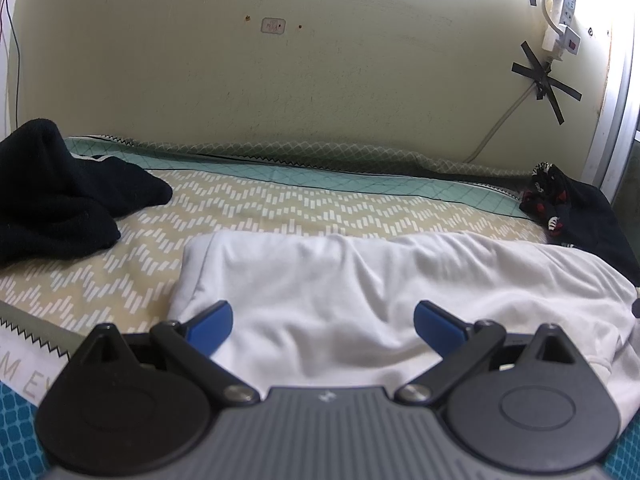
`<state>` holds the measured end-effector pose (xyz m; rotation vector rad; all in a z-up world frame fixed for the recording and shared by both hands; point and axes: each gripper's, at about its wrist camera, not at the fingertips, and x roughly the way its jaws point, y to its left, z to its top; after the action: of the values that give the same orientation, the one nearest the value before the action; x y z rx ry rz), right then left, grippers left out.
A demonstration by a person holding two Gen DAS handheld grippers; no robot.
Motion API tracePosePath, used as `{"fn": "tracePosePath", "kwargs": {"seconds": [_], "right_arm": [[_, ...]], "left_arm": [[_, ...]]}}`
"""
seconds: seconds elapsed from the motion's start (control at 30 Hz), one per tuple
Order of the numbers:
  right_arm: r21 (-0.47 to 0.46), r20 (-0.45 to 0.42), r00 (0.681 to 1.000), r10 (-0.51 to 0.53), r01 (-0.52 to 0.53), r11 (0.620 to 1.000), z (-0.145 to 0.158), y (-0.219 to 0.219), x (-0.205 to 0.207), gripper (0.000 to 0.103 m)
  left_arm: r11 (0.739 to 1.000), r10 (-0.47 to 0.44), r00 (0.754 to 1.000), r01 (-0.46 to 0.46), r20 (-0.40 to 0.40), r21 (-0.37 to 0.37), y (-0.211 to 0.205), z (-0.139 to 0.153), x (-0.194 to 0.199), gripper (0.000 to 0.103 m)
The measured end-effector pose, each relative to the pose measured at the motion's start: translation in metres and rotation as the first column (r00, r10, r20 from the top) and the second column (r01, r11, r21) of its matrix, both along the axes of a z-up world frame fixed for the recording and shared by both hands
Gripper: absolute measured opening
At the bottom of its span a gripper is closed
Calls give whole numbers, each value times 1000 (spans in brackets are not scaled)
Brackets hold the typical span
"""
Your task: Fold small clothes
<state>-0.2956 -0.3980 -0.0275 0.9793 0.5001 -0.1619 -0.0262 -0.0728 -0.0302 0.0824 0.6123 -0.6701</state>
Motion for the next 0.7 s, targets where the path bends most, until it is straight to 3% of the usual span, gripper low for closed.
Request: {"fn": "tracePosePath", "kwargs": {"seconds": [0.17,0.43,0.47,0.53,0.7], "right_arm": [[-5,23,999,36,-36,999,0,8,5,62],[8,15,1000,-9,9,1000,-2,1,12,57],[-8,7,1000,4,-4,1000,-1,5,18,53],[-12,-9,1000,26,-26,1000,-4,9,28,34],[-33,5,1000,14,-14,999,2,11,29,15]], "left_arm": [[1000,3,1000,-3,-9,-1,0,0,1,100],[1000,1,1000,-1,-10,2,0,-1,1,100],[1000,2,1000,-2,-11,2,0,-1,1,100],[1000,4,1000,-4,-10,1,0,-1,1,100],[1000,8,1000,-8,0,4,0,-1,0,88]]}}
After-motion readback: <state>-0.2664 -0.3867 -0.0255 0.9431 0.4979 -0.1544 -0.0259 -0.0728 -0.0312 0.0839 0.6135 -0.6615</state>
